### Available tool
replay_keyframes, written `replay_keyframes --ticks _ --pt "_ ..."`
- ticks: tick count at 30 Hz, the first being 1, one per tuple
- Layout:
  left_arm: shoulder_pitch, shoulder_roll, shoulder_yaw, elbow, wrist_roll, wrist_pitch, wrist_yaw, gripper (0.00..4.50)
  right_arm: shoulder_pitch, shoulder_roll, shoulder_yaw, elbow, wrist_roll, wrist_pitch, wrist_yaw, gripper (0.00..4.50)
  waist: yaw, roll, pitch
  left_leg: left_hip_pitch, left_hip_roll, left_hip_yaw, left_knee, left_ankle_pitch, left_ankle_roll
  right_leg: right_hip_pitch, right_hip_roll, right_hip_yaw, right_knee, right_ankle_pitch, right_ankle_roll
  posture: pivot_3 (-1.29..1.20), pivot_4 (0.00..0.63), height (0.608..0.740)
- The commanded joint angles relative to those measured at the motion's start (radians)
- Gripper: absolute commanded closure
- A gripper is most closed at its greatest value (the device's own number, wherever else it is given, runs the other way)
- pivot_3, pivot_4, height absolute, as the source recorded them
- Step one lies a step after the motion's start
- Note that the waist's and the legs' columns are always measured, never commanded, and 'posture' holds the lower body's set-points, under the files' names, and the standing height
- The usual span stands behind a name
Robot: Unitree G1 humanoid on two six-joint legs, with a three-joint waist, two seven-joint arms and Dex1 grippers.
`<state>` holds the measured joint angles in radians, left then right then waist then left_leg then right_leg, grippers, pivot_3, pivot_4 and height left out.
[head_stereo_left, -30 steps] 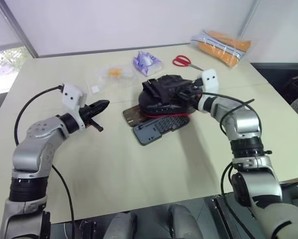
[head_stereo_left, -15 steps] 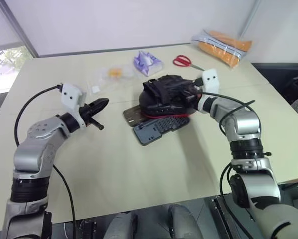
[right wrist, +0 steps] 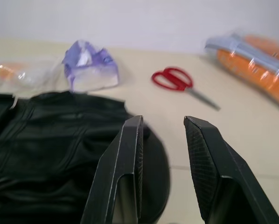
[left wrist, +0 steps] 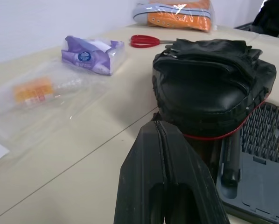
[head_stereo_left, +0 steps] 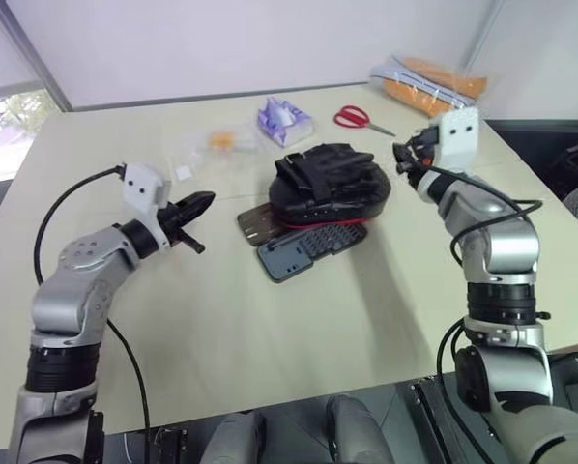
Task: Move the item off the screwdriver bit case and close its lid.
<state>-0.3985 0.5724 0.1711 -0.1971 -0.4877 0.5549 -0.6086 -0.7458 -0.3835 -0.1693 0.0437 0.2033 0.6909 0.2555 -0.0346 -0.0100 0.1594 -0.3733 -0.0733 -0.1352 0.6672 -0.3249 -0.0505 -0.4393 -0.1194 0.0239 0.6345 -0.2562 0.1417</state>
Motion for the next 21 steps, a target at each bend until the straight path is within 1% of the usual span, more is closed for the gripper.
replay_keyframes --ticks 1,5,10,11,13,17,18,21 --pt "-0.019 0.002 0.005 -0.008 0.005 -0.025 -0.007 4.5 -0.029 0.048 -0.005 -0.079 0.072 0.075 0.009 3.1 -0.007 0.0 0.0 0.0 0.0 0.0 0.0 0.0 0.0 0.0 0.0 0.0 0.0 0.0 0.0 0.0 0.15 0.74" --pt "-0.013 -0.001 0.004 -0.016 0.005 -0.022 -0.006 4.5 -0.039 0.088 0.036 -0.103 0.098 0.129 0.023 3.1 -0.01 0.0 0.0 0.0 0.0 0.0 0.0 0.0 0.0 -0.001 0.0 0.0 0.001 0.0 0.0 0.0 0.15 0.74" --pt "0.003 -0.004 0.008 -0.034 0.001 -0.015 -0.001 4.5 -0.048 0.103 0.055 -0.08 0.108 0.165 0.026 3.1 -0.008 0.0 0.0 0.0 0.0 -0.001 0.0 0.0 0.0 -0.001 0.0 0.0 0.001 0.0 0.0 0.0 0.15 0.74" --pt "0.005 -0.004 0.009 -0.036 0.001 -0.014 0.0 4.5 -0.049 0.103 0.057 -0.078 0.107 0.166 0.027 2.86 -0.008 0.0 0.0 0.0 0.0 -0.001 0.0 0.0 0.0 0.0 0.0 0.0 0.001 0.0 0.0 0.0 0.15 0.74" --pt "0.01 -0.005 0.01 -0.042 -0.001 -0.012 0.003 4.5 -0.051 0.099 0.065 -0.073 0.104 0.167 0.033 2.22 -0.009 0.0 0.0 0.0 0.0 -0.001 0.0 0.0 0.0 0.0 0.0 0.0 0.001 0.0 0.0 0.0 0.15 0.74" --pt "0.02 -0.005 0.015 -0.054 -0.003 -0.008 0.009 4.5 -0.063 0.083 0.089 -0.052 0.087 0.171 0.042 0.16 -0.01 0.0 0.0 0.0 0.0 -0.001 0.0 0.0 0.0 -0.001 0.0 0.0 0.001 0.0 0.0 0.0 0.15 0.74" --pt "0.022 -0.005 0.016 -0.056 -0.004 -0.007 0.01 4.5 -0.066 0.077 0.096 -0.042 0.08 0.162 0.045 0.03 -0.01 0.0 0.0 0.0 0.0 -0.001 0.0 0.0 0.0 -0.001 0.0 0.0 0.001 0.0 0.0 0.0 0.15 0.74" --pt "0.029 -0.005 0.019 -0.062 -0.005 -0.006 0.012 4.5 -0.076 0.069 0.103 -0.006 0.069 0.142 0.053 0.03 -0.01 0.0 0.0 0.0 0.0 -0.001 0.0 0.0 0.0 -0.001 0.0 0.0 0.001 0.0 0.0 0.0 0.15 0.74"
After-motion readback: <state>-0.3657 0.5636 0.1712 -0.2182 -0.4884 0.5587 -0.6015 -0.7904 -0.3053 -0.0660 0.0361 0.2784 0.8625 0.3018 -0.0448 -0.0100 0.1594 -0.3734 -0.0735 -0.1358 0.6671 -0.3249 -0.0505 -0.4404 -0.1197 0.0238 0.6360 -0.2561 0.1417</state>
